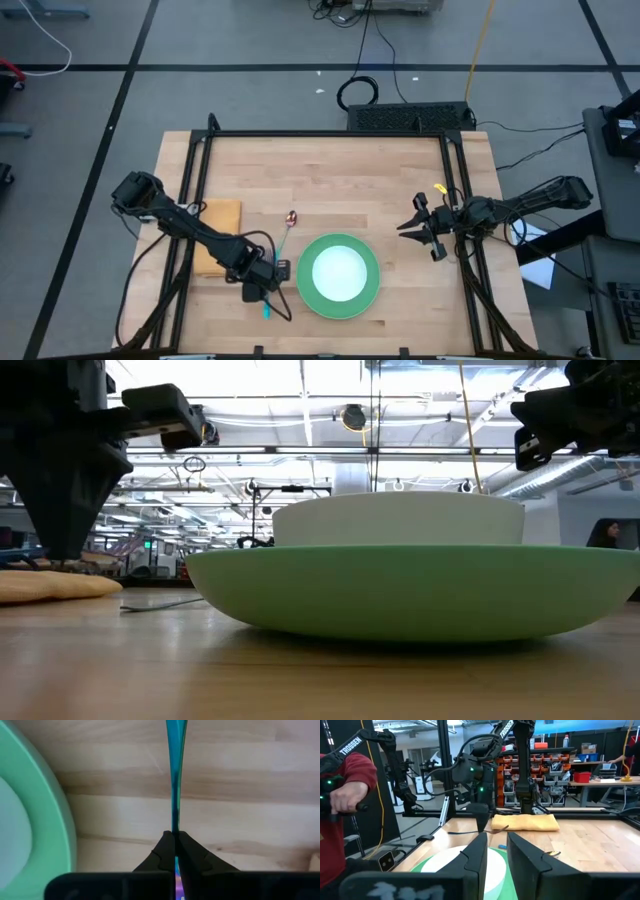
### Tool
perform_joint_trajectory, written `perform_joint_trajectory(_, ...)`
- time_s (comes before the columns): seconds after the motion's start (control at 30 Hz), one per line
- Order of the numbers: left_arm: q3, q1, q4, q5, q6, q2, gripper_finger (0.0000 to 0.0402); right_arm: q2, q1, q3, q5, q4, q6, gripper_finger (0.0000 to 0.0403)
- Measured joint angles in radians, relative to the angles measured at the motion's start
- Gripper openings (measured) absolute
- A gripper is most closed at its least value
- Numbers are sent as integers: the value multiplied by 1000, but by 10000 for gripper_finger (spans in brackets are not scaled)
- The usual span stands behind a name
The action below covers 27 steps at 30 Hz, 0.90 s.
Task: Set table place
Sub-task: Put the violet fork to the left of the green plate
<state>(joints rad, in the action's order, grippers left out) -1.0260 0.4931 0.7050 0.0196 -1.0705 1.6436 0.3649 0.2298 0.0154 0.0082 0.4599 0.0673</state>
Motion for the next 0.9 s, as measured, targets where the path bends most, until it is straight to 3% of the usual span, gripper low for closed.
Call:
perform_joint_trajectory(0.37, 0, -2, -23, 27, -11, 42, 3, 0, 0, 0, 0, 0, 14, 66)
perform_joint_trajectory(0.9, 0, -45, -33, -63, -208, 87, 3, 0, 0, 0, 0, 0, 18, 66)
